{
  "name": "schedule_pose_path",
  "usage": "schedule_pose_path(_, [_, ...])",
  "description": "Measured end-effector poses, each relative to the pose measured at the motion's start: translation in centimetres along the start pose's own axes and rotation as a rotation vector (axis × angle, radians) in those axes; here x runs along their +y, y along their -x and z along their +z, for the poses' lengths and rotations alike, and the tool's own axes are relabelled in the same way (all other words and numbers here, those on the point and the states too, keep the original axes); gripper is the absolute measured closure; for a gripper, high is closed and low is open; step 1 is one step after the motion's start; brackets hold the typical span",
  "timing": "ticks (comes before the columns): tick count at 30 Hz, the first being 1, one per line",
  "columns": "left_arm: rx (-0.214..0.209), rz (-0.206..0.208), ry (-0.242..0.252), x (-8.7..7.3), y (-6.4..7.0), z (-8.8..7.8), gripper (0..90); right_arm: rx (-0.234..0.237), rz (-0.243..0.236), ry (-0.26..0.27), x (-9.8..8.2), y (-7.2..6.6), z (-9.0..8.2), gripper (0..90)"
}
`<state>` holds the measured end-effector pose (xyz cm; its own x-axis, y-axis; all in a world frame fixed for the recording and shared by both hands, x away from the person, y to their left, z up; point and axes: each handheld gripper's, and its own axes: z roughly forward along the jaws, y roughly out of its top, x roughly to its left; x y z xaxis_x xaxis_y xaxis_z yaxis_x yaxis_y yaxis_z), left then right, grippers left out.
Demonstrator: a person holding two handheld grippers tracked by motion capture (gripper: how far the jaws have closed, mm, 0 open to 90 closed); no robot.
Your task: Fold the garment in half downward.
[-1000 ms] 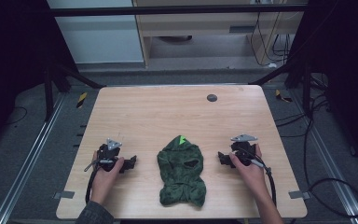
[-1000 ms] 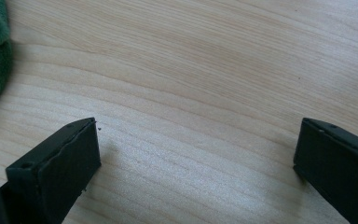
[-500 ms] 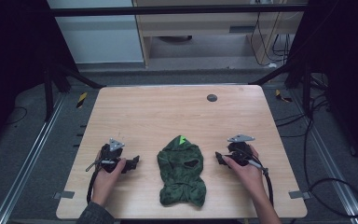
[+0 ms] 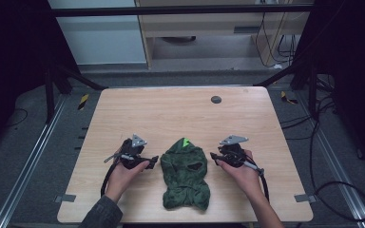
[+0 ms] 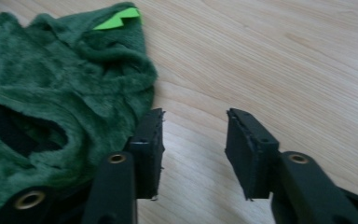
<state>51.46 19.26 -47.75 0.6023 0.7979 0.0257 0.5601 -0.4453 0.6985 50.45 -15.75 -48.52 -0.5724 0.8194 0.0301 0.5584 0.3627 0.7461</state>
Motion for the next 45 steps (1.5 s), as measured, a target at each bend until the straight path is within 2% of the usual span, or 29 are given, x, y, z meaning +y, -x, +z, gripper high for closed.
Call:
schedule_pose_path(2, [-0.046,0.017,-0.009,1.2,0.0,0.1,21.5,0.022,-0.024,-0.012,0.7,0.0,0.2,63.5])
schedule_pose_path(3, [-0.046,0.017,-0.009,1.2,0.0,0.1,22.9,0.022,-0.024,-0.012,0.7,0.0,0.2,63.5])
schedule_pose_path(5, [-0.052,0.027,-0.015,1.8,0.0,0.1,24.7,0.044,-0.059,-0.029,1.7,-0.2,0.4,68.4])
schedule_pose_path(6, [-0.058,0.047,-0.021,2.4,0.2,0.2,25.6,0.046,-0.072,-0.037,2.0,-0.3,0.5,70.0])
schedule_pose_path(7, [-0.058,0.047,-0.021,2.4,0.2,0.2,26.4,0.046,-0.072,-0.037,2.0,-0.3,0.5,70.0])
schedule_pose_path(8, [-0.058,0.058,-0.020,2.8,0.4,0.3,28.1,0.053,-0.109,-0.049,2.6,-0.5,0.7,72.3])
schedule_pose_path(11, [-0.066,0.067,-0.019,3.2,0.4,0.5,31.8,0.063,-0.126,-0.056,3.2,-0.7,1.0,73.7])
schedule_pose_path(13, [-0.077,0.053,-0.021,3.4,0.4,0.8,33.8,0.085,-0.122,-0.066,3.7,-0.7,1.4,73.3])
schedule_pose_path(15, [-0.092,0.046,-0.019,3.5,0.5,1.0,35.5,0.088,-0.121,-0.072,4.0,-0.7,1.7,72.5])
schedule_pose_path(16, [-0.100,0.056,-0.028,3.5,0.5,1.2,37.0,0.109,-0.110,-0.075,4.2,-0.8,2.1,71.3])
schedule_pose_path(19, [-0.106,0.052,-0.042,3.4,0.4,1.6,37.9,0.127,-0.095,-0.083,4.4,-0.8,2.8,68.9])
schedule_pose_path(20, [-0.127,0.048,-0.057,3.3,0.3,1.8,37.2,0.131,-0.090,-0.104,4.4,-1.0,3.3,67.3])
schedule_pose_path(23, [-0.131,0.052,-0.059,3.1,0.4,2.0,35.1,0.139,-0.099,-0.112,4.5,-1.2,3.9,65.4])
schedule_pose_path(24, [-0.138,0.062,-0.081,2.9,0.4,2.4,34.0,0.137,-0.096,-0.116,4.5,-1.3,4.2,64.0])
schedule_pose_path(25, [-0.138,0.062,-0.081,2.9,0.4,2.4,34.0,0.137,-0.096,-0.116,4.5,-1.3,4.2,64.0])
schedule_pose_path(27, [-0.141,0.060,-0.094,2.7,0.4,2.7,34.1,0.145,-0.090,-0.129,4.4,-1.3,4.6,61.7])
schedule_pose_path(29, [-0.154,0.040,-0.096,2.5,0.4,3.0,34.7,0.143,-0.094,-0.139,4.3,-1.4,4.9,60.5])
schedule_pose_path(30, [-0.153,0.053,-0.110,2.5,0.4,3.2,35.3,0.149,-0.097,-0.143,4.2,-1.5,5.1,59.3])
schedule_pose_path(33, [-0.159,0.038,-0.109,2.4,0.4,3.5,35.6,0.142,-0.111,-0.156,4.1,-1.7,5.2,58.1])
schedule_pose_path(37, [-0.165,0.048,-0.111,2.4,0.6,3.7,38.5,0.130,-0.122,-0.158,4.0,-1.9,5.3,57.7])
schedule_pose_path(41, [-0.175,0.061,-0.106,2.5,0.8,3.8,46.2,0.129,-0.128,-0.158,3.9,-2.1,5.2,62.7])
schedule_pose_path(42, [-0.191,0.070,-0.105,2.6,0.8,3.8,49.8,0.129,-0.139,-0.162,3.9,-2.2,5.1,66.8])
schedule_pose_path(43, [-0.191,0.070,-0.105,2.6,0.8,3.8,54.2,0.129,-0.139,-0.162,3.9,-2.2,5.1,66.8])
schedule_pose_path(44, [-0.208,0.072,-0.109,2.6,0.9,3.8,54.2,0.129,-0.143,-0.167,3.9,-2.3,5.1,68.6])
schedule_pose_path(45, [-0.219,0.075,-0.108,2.6,0.9,3.8,60.3,0.135,-0.140,-0.172,3.9,-2.3,5.0,71.5])
